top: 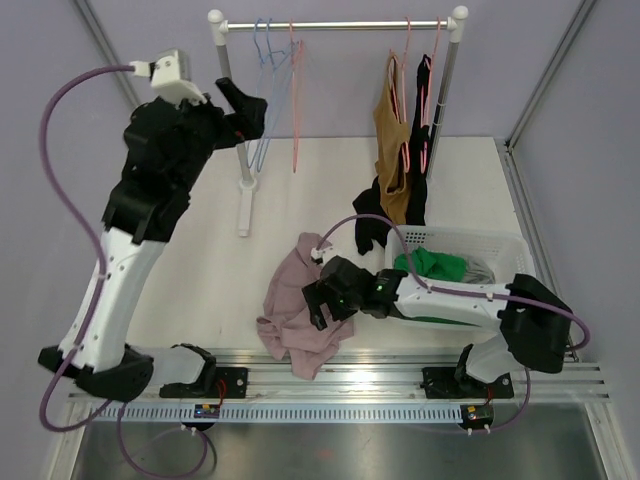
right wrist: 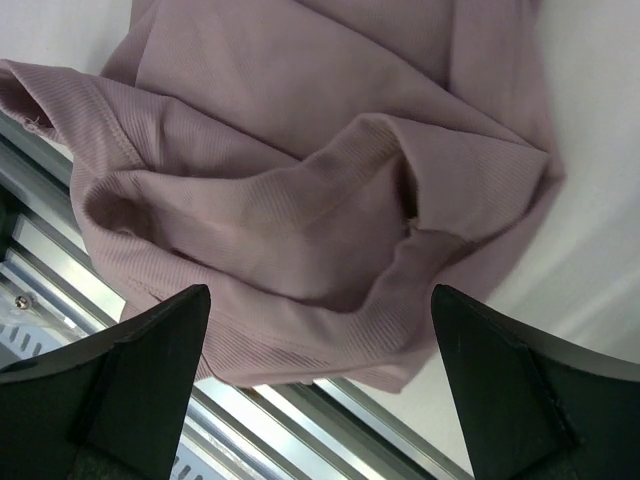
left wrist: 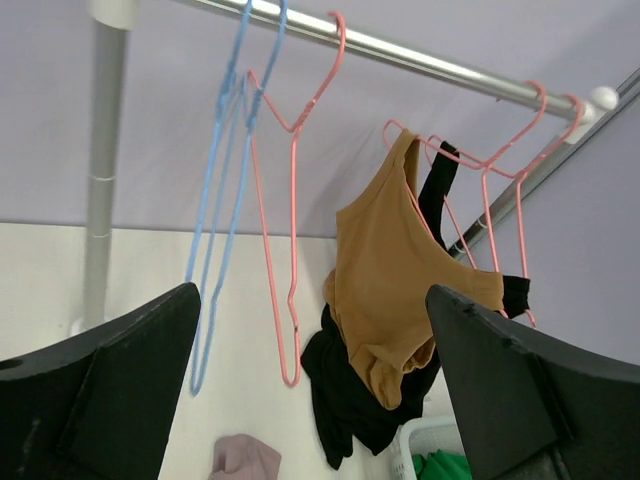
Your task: Remove the tank top from the hanger
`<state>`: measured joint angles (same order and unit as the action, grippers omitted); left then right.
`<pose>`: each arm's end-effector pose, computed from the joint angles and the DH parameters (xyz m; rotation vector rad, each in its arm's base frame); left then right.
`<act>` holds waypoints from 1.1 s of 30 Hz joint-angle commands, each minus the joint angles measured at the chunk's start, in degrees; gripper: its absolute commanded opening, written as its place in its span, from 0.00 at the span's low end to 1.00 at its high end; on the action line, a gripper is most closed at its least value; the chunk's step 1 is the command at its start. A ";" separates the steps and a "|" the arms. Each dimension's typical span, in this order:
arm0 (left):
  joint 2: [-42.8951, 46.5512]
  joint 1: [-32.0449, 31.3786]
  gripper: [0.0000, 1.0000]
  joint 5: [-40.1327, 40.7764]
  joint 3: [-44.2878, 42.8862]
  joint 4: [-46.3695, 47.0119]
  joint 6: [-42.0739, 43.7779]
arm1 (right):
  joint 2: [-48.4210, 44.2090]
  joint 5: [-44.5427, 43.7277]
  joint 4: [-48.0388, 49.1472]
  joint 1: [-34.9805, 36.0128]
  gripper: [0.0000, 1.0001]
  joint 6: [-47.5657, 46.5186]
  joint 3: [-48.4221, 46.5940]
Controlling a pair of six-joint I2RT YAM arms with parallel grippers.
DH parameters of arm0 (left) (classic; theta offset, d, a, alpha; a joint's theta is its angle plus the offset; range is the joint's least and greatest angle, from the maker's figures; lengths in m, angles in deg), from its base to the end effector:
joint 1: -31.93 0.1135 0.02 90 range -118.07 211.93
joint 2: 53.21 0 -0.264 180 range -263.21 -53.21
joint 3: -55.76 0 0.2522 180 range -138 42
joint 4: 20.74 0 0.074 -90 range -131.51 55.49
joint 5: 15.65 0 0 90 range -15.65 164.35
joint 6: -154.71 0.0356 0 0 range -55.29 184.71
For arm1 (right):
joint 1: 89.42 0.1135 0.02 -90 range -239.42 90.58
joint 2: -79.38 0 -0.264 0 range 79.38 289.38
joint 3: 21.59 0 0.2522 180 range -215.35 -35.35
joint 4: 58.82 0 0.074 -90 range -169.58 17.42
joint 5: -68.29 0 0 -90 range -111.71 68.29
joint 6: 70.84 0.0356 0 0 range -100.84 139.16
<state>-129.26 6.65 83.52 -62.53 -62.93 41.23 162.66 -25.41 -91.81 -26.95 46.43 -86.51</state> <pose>0.2305 -0.1026 0.5393 -0.1027 1.5925 -0.5410 0.1393 0.2622 0.2107 -0.7465 2.4491 0.5748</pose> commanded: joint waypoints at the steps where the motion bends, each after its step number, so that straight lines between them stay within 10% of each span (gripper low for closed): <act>1: 9.15 0.14 0.99 2.87 7.02 -3.74 2.21 | 5.47 -4.99 1.82 3.17 0.99 -0.19 -5.35; 12: 36.75 0.14 0.99 1.20 30.43 -13.32 3.70 | 29.02 -16.24 -2.75 6.16 0.93 -0.55 -17.31; 18: 49.49 0.14 0.99 5.33 45.08 -9.38 7.05 | 22.92 -15.45 -1.25 6.60 0.00 -1.25 -16.52; 33: 58.21 0.23 0.99 12.98 55.31 -7.61 7.40 | -10.22 -32.50 -27.95 6.60 0.00 1.12 -26.71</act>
<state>-71.38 6.67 94.42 -7.45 -73.68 47.37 157.13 -50.26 -110.93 -20.43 45.73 -109.41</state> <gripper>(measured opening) 0.988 0.057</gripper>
